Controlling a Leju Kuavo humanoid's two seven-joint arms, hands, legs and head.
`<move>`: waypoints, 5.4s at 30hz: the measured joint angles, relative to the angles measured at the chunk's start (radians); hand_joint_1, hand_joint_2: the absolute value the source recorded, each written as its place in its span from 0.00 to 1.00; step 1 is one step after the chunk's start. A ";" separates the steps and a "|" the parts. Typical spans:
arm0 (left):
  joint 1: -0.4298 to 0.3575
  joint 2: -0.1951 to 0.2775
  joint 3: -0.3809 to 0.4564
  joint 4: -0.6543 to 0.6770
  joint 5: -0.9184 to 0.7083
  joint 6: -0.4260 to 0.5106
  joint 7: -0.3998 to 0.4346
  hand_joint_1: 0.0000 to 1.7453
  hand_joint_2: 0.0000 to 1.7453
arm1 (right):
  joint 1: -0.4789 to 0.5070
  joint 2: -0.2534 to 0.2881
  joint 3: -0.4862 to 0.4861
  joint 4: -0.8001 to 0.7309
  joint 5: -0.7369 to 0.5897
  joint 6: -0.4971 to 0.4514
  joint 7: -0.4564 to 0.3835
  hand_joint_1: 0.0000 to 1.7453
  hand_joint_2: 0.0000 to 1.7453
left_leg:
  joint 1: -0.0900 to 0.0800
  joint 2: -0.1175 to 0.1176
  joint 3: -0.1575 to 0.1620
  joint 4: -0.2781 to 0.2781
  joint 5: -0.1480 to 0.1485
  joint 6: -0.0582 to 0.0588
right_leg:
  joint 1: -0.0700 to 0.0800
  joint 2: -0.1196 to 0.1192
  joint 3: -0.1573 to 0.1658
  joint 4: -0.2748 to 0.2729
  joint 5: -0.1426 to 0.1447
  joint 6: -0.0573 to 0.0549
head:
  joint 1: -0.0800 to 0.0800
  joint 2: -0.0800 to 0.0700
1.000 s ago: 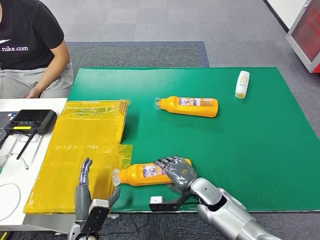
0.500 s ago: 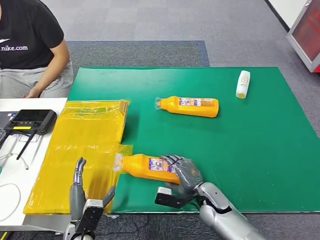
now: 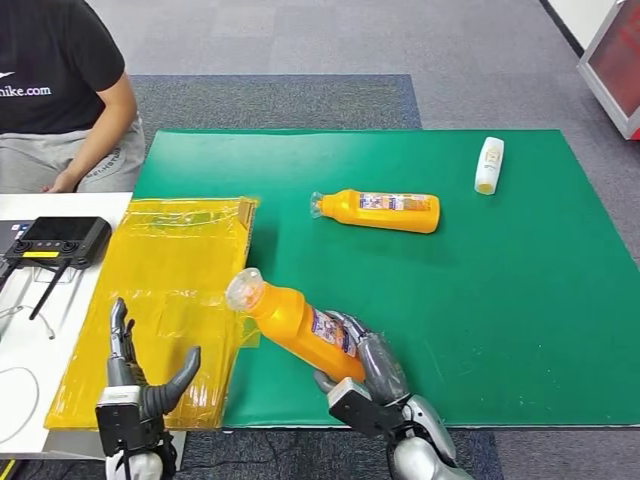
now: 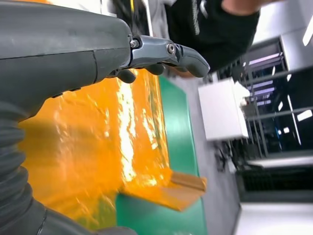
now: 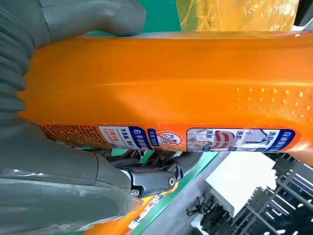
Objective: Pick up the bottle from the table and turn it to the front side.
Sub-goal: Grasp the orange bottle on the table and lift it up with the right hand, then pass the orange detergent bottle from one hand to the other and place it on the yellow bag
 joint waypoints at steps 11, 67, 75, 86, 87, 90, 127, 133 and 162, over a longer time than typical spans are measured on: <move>0.000 -0.008 -0.068 -0.111 0.131 -0.246 0.046 0.00 1.00 | 0.012 0.038 -0.008 0.032 0.016 -0.084 -0.014 1.00 1.00 | 0.000 0.000 -0.001 0.000 0.000 0.000 | 0.000 0.000 -0.001 0.000 0.000 0.000 | 0.000 0.000; -0.121 0.001 -0.234 -0.076 0.222 -0.471 0.090 0.00 1.00 | 0.034 0.073 0.062 -0.063 -0.078 -0.077 -0.074 1.00 1.00 | 0.000 0.000 -0.003 0.000 0.000 0.000 | 0.000 0.000 -0.003 0.000 0.000 0.000 | 0.000 0.000; -0.128 0.000 -0.234 -0.057 0.275 -0.496 0.127 0.00 1.00 | 0.022 0.073 0.071 -0.047 -0.077 -0.079 -0.084 1.00 1.00 | 0.000 0.000 -0.003 0.000 0.000 0.000 | 0.000 0.000 -0.003 0.000 0.000 0.000 | 0.000 0.000; -0.150 -0.002 -0.239 -0.027 0.296 -0.555 0.139 0.00 1.00 | 0.017 0.073 0.088 -0.048 -0.056 -0.117 -0.101 1.00 1.00 | 0.000 0.000 -0.002 0.000 0.000 0.000 | 0.000 0.000 -0.003 0.000 0.000 0.000 | 0.000 0.000; -0.152 -0.002 -0.240 -0.026 0.296 -0.558 0.139 0.00 1.00 | 0.016 0.073 0.088 -0.048 -0.056 -0.118 -0.101 1.00 1.00 | 0.000 0.000 -0.002 0.000 0.000 0.000 | 0.000 0.000 -0.003 0.000 0.000 0.000 | 0.000 0.000; -0.154 -0.002 -0.242 -0.023 0.296 -0.561 0.140 0.00 1.00 | 0.015 0.073 0.089 -0.047 -0.056 -0.124 -0.100 1.00 1.00 | 0.000 0.000 -0.003 0.000 0.000 0.000 | 0.000 0.000 -0.003 0.000 0.000 0.000 | 0.000 0.000; -0.205 0.017 -0.290 0.020 0.328 -0.632 0.208 1.00 1.00 | 0.004 0.073 0.101 0.017 -0.015 -0.162 -0.111 1.00 1.00 | 0.000 0.000 -0.003 0.000 0.000 0.000 | 0.000 0.000 -0.003 0.000 0.000 0.000 | 0.000 0.000; -0.215 0.018 -0.289 0.027 0.322 -0.631 0.209 1.00 1.00 | 0.005 0.073 0.106 0.017 -0.024 -0.164 -0.117 1.00 1.00 | 0.000 0.000 -0.003 0.000 0.000 0.000 | 0.000 0.000 -0.003 0.000 0.000 0.000 | 0.000 0.000; -0.183 0.081 -0.239 0.006 -0.260 -0.170 0.241 1.00 1.00 | 0.017 0.081 0.092 0.018 -0.049 -0.195 -0.105 0.00 1.00 | 0.000 0.000 -0.002 0.000 0.000 0.000 | 0.000 0.000 -0.003 0.000 0.000 0.000 | 0.000 0.000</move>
